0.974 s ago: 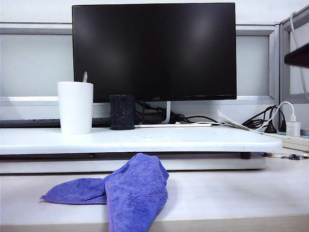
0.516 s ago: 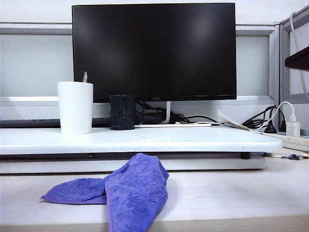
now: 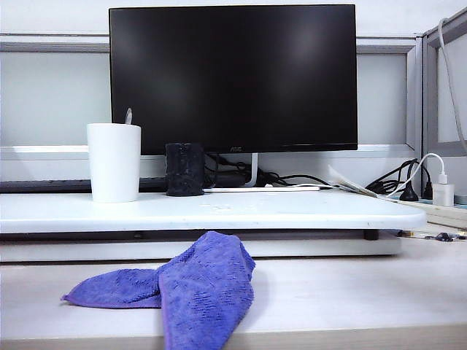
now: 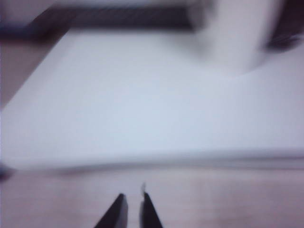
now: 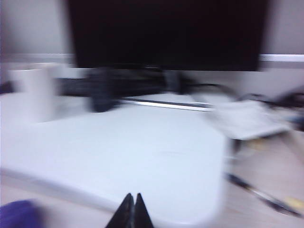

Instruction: Carefully pick up the black cup and pour some water from the black cup into the white cup.

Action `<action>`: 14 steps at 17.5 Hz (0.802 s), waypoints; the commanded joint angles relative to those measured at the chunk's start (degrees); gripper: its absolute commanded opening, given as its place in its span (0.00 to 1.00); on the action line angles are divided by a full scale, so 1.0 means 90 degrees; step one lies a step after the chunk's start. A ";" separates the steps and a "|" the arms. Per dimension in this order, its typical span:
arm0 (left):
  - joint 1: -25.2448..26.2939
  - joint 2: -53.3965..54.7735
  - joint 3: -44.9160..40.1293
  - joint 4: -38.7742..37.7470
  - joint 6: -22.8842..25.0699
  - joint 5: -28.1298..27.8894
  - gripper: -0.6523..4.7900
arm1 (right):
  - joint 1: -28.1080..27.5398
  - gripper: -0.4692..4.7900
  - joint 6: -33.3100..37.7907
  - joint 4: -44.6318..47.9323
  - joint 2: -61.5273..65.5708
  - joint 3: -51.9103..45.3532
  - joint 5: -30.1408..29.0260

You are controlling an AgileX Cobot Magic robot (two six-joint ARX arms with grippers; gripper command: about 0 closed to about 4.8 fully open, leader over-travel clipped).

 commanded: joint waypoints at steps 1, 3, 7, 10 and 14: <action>0.0427 -0.0002 -0.0165 0.0527 0.0019 0.0019 0.22 | -0.0644 0.09 -0.0005 0.0087 0.0000 -0.0044 0.0036; 0.0483 -0.0002 -0.0168 0.0520 0.0024 0.0017 0.22 | -0.1010 0.09 -0.0005 0.0087 0.0000 -0.0046 0.0058; 0.0486 -0.0002 -0.0168 0.0520 0.0024 0.0019 0.22 | -0.1146 0.09 -0.0005 0.0087 0.0000 -0.0046 0.0056; 0.0486 -0.0002 -0.0168 0.0520 0.0024 0.0022 0.22 | -0.1151 0.09 -0.0007 0.0087 0.0000 -0.0046 0.0056; 0.0486 -0.0002 -0.0168 0.0517 0.0024 0.0022 0.22 | -0.1149 0.09 -0.0007 0.0087 0.0000 -0.0046 0.0056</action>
